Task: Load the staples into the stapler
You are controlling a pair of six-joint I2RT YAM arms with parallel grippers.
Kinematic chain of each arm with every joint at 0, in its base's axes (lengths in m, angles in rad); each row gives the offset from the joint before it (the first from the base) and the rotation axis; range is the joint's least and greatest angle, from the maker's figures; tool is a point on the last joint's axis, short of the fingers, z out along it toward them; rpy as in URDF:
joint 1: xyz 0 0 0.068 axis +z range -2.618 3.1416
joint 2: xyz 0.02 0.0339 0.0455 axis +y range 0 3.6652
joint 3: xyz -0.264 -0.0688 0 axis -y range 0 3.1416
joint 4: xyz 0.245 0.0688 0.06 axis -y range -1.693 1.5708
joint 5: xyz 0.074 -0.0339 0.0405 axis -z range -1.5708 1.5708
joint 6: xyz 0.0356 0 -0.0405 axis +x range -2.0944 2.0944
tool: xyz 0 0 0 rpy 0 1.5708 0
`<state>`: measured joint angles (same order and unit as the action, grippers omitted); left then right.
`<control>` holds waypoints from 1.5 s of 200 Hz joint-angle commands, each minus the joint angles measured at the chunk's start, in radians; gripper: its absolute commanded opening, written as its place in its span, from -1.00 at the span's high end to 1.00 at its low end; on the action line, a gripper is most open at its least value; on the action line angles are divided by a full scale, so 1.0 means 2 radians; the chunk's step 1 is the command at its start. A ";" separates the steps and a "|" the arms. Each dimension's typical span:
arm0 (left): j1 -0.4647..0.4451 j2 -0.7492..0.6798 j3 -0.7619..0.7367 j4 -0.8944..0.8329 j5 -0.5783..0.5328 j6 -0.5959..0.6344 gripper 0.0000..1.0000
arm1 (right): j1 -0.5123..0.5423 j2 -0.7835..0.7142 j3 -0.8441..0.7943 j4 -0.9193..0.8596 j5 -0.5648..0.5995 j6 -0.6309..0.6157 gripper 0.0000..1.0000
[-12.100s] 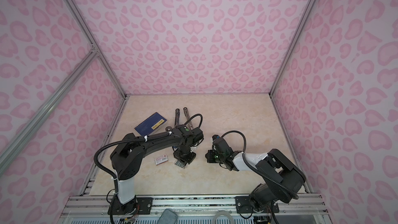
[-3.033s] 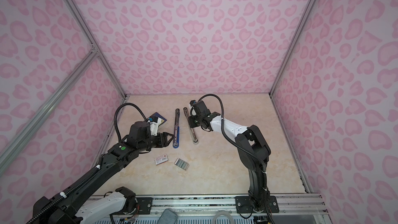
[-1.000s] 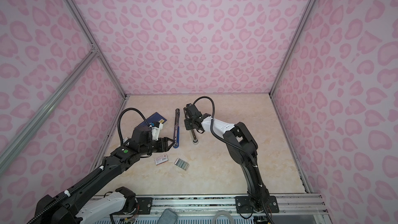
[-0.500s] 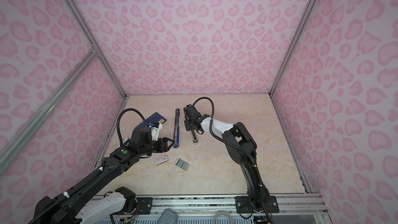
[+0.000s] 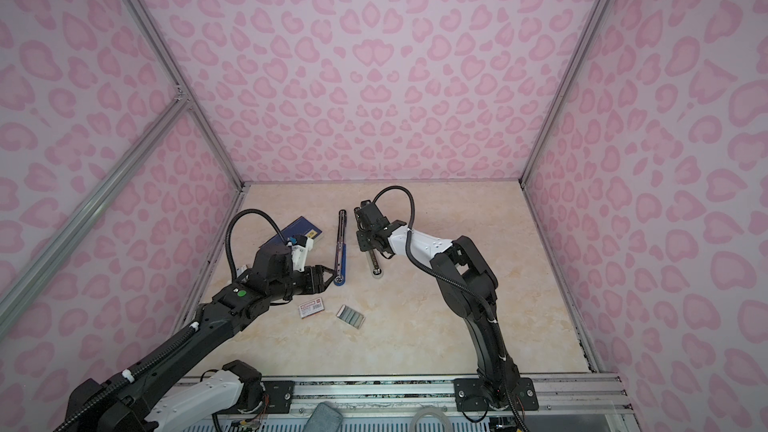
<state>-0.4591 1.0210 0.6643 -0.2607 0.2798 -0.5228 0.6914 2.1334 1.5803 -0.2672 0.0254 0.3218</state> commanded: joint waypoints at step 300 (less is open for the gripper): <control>0.000 -0.012 -0.018 0.018 -0.001 0.000 -0.21 | 0.011 0.018 0.011 -0.011 0.017 0.002 0.79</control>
<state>-0.4591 1.0039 0.6319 -0.2562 0.2802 -0.5232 0.7124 2.1525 1.5986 -0.2821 0.0490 0.3214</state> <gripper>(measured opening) 0.605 0.119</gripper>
